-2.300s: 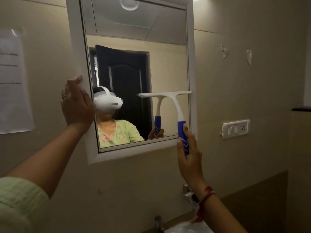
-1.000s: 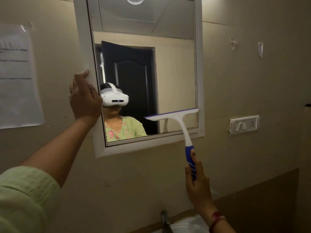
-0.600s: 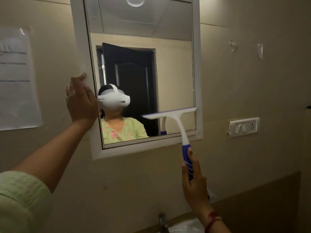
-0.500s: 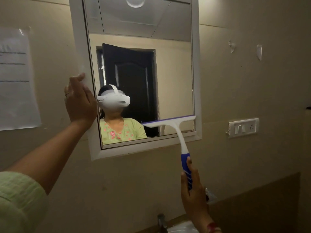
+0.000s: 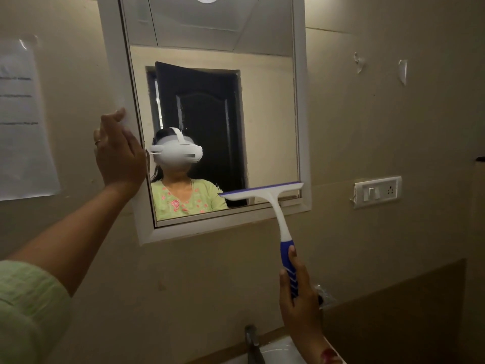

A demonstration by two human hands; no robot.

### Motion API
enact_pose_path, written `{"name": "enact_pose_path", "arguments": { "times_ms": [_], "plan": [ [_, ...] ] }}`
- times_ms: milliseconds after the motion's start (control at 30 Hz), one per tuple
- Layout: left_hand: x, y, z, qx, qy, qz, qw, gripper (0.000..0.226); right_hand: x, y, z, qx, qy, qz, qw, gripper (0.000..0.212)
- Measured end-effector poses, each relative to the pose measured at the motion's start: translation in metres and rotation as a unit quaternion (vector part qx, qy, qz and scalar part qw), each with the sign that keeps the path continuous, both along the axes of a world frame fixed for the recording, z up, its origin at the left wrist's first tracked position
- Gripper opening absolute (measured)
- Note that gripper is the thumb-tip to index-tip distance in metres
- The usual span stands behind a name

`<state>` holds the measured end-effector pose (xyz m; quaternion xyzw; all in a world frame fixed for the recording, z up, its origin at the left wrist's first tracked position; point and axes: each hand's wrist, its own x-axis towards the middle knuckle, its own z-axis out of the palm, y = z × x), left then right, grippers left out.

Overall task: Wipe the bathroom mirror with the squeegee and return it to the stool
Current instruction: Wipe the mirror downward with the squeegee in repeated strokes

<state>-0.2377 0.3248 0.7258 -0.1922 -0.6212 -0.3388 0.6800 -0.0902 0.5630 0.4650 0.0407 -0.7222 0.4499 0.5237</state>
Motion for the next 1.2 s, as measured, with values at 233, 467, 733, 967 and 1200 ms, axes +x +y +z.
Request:
{"name": "enact_pose_path", "arguments": {
  "times_ms": [233, 467, 733, 967, 1200],
  "plan": [
    [0.002, 0.0, -0.001, -0.003, -0.007, 0.004, 1.0, 0.027, -0.004, -0.003, 0.021, -0.023, 0.027, 0.034, 0.999, 0.049],
    [0.004, 0.001, -0.001, -0.003, -0.006, 0.008, 1.0, 0.027, 0.001, 0.0, -0.001, -0.003, 0.015, 0.001, 1.0, 0.051],
    [0.004, 0.0, -0.001, -0.007, -0.011, 0.011, 1.0, 0.03, 0.002, -0.007, 0.027, -0.021, 0.028, 0.02, 0.999, 0.048],
    [0.001, -0.001, -0.001, -0.004, -0.013, 0.016, 1.0, 0.031, 0.011, -0.004, 0.016, -0.008, -0.003, 0.003, 1.0, 0.05],
    [0.0, -0.002, 0.0, -0.003, -0.012, 0.01, 1.0, 0.033, 0.023, -0.001, -0.005, 0.008, -0.017, 0.002, 1.0, 0.053]
  ]
}}
